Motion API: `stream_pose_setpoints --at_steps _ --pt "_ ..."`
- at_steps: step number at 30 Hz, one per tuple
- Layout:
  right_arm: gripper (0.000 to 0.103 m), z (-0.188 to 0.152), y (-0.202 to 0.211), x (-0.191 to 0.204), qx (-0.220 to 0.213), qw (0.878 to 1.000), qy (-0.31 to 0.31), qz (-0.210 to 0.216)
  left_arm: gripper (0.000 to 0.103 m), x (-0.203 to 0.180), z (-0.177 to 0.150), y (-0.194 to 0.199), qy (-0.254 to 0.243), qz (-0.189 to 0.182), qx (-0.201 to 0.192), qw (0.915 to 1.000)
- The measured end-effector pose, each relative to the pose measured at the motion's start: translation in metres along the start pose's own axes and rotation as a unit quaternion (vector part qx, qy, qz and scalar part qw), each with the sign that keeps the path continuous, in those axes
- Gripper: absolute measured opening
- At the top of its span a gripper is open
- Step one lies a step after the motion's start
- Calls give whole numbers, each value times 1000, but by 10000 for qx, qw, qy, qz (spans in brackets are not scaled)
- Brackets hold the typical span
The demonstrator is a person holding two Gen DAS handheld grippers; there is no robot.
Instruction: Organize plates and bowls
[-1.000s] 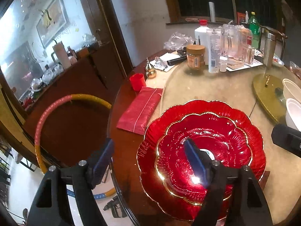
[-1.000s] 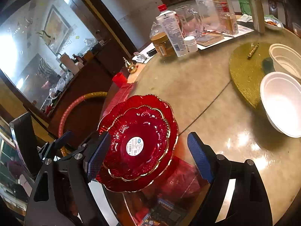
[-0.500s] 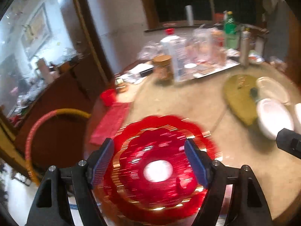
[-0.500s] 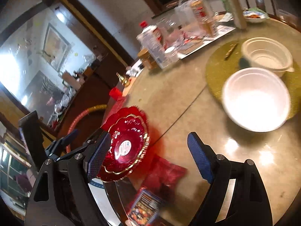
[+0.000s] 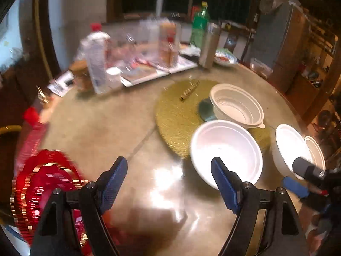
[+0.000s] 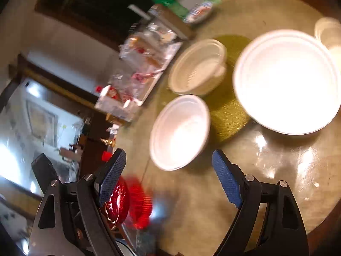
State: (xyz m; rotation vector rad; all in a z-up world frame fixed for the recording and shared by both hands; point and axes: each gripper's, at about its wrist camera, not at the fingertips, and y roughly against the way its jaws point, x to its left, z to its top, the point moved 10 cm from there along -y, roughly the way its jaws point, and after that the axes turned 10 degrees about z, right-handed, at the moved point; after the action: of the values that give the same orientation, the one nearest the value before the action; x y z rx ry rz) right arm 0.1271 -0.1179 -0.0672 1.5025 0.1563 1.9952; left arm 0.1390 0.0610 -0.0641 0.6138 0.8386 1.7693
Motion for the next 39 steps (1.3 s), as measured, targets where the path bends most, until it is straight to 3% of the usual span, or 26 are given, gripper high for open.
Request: stream_pose_setpoints --at_steps 4,10,14,17,18,20,22,23,25,39 --pt "84 7 -13 -26 58 9990 -436 2 81 -13 4 -17 65 -27 83 9999" --pt "84 19 -25 -40 45 9985 -534 -125 80 -23 2 -38 190 -62 346 9992" --pt "66 22 -35 -40 107 9988 -339 -344 78 -25 0 -47 193 25 377 9991" --pt "32 22 -47 -47 261 9972 -306 -628 60 -25 -2 -55 190 78 463 9987" --pt "26 20 -51 -49 328 9967 -287 -690 51 -24 -4 -57 174 115 500 9985" --pt "20 17 -56 -52 383 9957 -244 -802 40 -27 -6 -60 108 67 527 9985" --pt "17 16 -57 -49 348 9962 -199 -777 15 -33 -8 -57 -34 -46 483 9988" --pt "13 15 -57 -45 351 9964 -124 -756 11 -37 -9 -53 -123 -53 480 9988" --pt "10 13 -56 -38 341 9956 38 -866 12 -36 -10 -49 -181 57 390 9991" --pt "10 -5 -52 -7 338 9961 360 -731 12 -9 -16 -14 -145 200 65 9997"
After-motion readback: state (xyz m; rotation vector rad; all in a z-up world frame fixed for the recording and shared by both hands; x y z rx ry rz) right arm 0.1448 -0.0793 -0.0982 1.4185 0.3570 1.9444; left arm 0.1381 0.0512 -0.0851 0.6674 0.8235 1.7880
